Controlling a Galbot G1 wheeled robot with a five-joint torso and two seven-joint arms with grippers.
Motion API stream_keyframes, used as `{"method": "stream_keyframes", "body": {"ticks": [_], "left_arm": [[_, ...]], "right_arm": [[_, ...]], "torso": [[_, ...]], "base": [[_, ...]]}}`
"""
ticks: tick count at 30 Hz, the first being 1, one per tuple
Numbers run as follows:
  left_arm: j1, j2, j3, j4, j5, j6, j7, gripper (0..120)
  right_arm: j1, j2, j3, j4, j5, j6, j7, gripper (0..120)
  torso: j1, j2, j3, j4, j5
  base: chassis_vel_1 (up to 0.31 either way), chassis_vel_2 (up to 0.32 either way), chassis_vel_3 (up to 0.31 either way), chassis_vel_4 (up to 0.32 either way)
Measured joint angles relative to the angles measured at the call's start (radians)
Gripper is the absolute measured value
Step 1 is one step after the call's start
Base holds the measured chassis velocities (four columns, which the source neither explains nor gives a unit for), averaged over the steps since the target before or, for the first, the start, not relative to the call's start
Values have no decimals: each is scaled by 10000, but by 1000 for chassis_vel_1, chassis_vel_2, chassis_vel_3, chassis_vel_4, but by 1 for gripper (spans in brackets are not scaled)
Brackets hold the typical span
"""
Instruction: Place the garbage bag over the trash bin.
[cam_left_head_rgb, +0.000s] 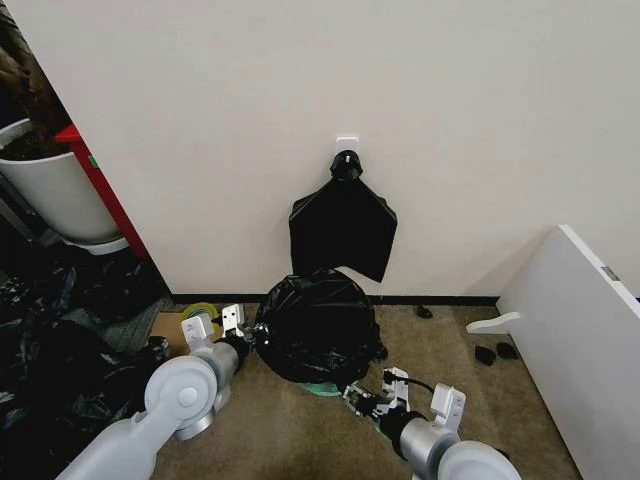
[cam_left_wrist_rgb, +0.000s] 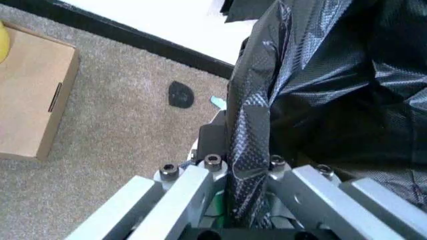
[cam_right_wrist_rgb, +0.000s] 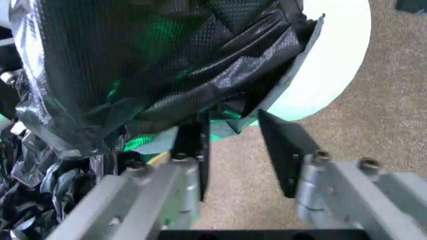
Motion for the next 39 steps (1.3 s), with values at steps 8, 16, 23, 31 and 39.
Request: {"method": "stream_keyframes", "body": {"ticks": [8, 16, 23, 31, 39], "left_arm": [[66, 48, -69, -119, 2, 3, 5, 1], [116, 42, -93, -179, 1, 3, 6, 1], [29, 24, -124, 97, 23, -159, 7, 1], [-48, 15, -97, 194, 78, -209, 4, 1], [26, 20, -3, 32, 143, -217, -4, 1]], "right_arm": [[3, 55, -66, -41, -155, 14, -70, 0], [-117, 22, -256, -170, -723, 28, -132, 0], [-609, -108, -159, 417, -439, 50, -7, 0], [-707, -74, 61, 1074, 624, 131, 522, 25], [-66, 267, -251, 645, 688, 129, 682, 57]], "torso": [[0, 0, 0, 0, 0], [0, 0, 0, 0, 0], [0, 0, 0, 0, 0], [0, 0, 0, -1, 0], [0, 0, 0, 0, 0]], "base": [[0, 0, 0, 0], [0, 0, 0, 0], [0, 0, 0, 0], [0, 0, 0, 0], [0, 0, 0, 0]]}}
